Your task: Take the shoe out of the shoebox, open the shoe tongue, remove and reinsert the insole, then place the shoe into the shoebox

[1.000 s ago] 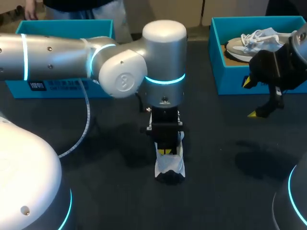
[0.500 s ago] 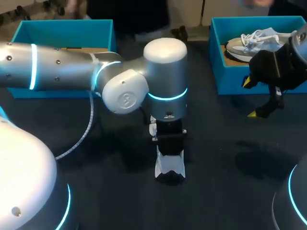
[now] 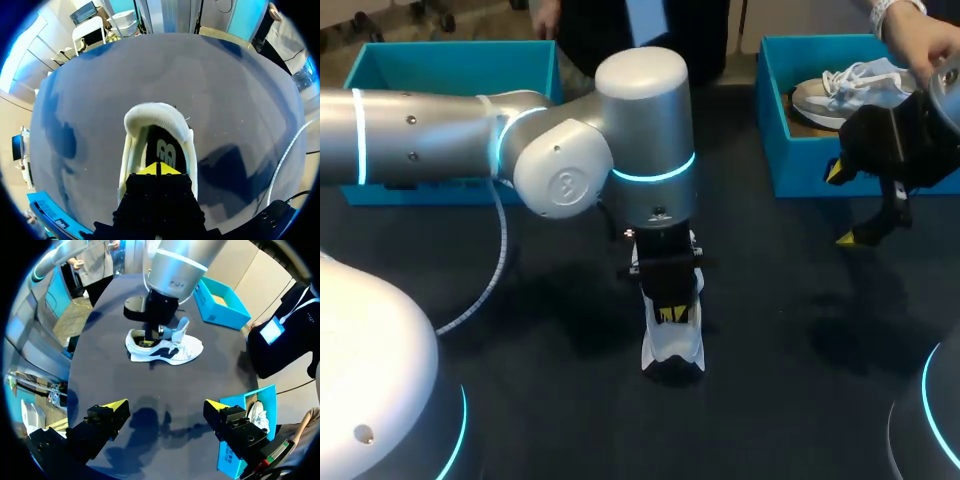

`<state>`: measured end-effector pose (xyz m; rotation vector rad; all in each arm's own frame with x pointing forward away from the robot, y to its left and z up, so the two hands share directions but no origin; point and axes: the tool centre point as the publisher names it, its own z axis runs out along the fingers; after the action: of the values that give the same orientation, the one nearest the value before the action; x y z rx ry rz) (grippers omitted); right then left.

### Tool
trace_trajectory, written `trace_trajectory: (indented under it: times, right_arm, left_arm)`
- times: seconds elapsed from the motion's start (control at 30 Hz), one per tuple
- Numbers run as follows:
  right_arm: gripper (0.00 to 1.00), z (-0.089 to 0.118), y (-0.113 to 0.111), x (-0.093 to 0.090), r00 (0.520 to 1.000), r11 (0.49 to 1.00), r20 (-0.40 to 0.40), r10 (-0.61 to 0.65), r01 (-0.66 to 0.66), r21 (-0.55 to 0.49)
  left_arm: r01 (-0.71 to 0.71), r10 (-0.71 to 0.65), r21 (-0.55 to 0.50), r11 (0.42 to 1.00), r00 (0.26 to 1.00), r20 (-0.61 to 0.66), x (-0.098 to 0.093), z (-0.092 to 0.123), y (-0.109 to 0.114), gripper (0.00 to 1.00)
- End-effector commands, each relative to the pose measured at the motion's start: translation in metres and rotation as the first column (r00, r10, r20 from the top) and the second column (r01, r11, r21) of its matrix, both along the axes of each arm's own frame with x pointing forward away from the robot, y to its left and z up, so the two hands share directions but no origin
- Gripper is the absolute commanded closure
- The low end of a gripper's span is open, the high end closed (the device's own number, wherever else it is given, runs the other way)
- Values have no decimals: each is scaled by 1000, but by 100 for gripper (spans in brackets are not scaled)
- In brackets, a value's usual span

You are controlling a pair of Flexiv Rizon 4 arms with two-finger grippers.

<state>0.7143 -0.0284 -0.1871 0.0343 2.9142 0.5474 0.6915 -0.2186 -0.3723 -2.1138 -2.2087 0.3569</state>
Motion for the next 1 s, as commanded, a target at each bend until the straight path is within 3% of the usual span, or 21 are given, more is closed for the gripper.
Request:
trace_trajectory:
  times: [0.03,0.23,0.53,0.83,1.0]
  right_arm:
    - [0,0,1,0,1000,1000,0,-1,1,-2]
    - [0,0,1,0,1000,1000,0,-1,1,-2]
    - [0,0,1,0,1000,1000,0,-1,1,-2]
    - [0,0,1,0,1000,1000,0,-1,1,-2]
    - [0,0,1,0,1000,1000,0,-1,1,-2]
  left_arm:
    - [7,-7,-13,1000,1000,-4,-6,-1,-1,100]
    - [25,-25,3,1000,1000,-12,-14,-18,-9,100]
    - [12,-13,45,999,1000,9,-12,-46,-6,100]
    - [-24,21,56,998,999,47,8,-57,-3,100]
    - [-32,28,59,998,997,76,21,-52,-3,100]
